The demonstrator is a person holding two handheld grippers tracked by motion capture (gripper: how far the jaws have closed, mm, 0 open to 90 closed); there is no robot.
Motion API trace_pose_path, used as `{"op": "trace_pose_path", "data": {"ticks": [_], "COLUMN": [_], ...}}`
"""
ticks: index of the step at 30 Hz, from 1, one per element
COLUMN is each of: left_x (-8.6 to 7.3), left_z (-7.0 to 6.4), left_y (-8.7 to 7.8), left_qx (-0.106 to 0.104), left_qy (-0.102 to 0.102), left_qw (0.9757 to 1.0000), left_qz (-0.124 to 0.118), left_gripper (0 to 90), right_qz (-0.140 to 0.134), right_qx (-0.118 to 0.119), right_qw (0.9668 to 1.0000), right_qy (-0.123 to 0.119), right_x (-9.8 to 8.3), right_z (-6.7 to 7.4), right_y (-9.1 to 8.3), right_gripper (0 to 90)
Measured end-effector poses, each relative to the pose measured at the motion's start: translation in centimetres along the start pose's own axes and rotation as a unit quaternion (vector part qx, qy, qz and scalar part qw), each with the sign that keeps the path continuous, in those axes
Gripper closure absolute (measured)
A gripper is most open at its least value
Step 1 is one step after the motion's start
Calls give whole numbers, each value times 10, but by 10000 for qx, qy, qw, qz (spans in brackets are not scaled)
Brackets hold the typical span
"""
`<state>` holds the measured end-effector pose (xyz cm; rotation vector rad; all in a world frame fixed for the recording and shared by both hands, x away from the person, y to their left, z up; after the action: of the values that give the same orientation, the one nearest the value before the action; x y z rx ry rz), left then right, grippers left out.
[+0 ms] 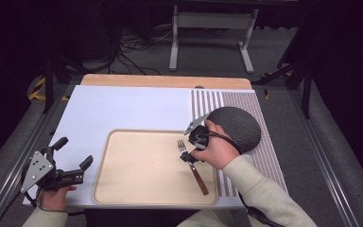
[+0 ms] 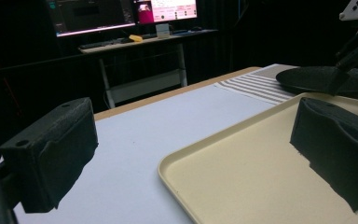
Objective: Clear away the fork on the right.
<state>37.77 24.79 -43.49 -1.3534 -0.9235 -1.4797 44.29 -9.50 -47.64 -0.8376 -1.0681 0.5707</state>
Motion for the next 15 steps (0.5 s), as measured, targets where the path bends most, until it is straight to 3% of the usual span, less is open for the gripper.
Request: {"op": "trace_pose_path", "data": {"ticks": [3,5,6,8,10,11,12,15], "left_x": [0,0,0,0,0,0,0,0], "left_z": [-1,0,0,0,0,0,0,0], "left_y": [0,0,0,0,0,0,0,0], "left_qx": [-17,-13,-13,-6,-5,-5,-20,-6], "left_qy": [-4,-6,-6,-1,4,4,2,4], "left_qw": [10000,10000,10000,10000,10000,10000,10000,10000], "left_qz": [7,4,4,-1,-1,-1,3,-3], "left_gripper": [11,11,11,11,11,11,11,11], "right_qz": [-116,-131,-131,-87,-65,-65,4,107], "right_qx": [22,-29,-29,-29,147,147,206,244], "right_qw": [9985,9966,9966,9937,9899,9899,9864,9841], "right_qy": [-541,-811,-811,-1117,-1411,-1411,-1633,-1756], "right_x": [8,12,12,15,18,18,19,18], "right_z": [0,-1,-1,-2,1,1,1,1], "right_y": [2,4,4,6,9,9,11,14], "right_gripper": [389,438,438,507,585,585,655,718]}}
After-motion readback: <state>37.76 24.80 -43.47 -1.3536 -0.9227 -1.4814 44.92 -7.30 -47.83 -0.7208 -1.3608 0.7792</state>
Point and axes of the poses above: each handheld gripper's, and its own axes: y roughly forward along the jaws, x roughly out of its top, z roughly to its left, the point moved 9 cm from there along y, roughly forward along the jaws, and after that the axes turned 15 degrees about x, right-handed, at the moved point
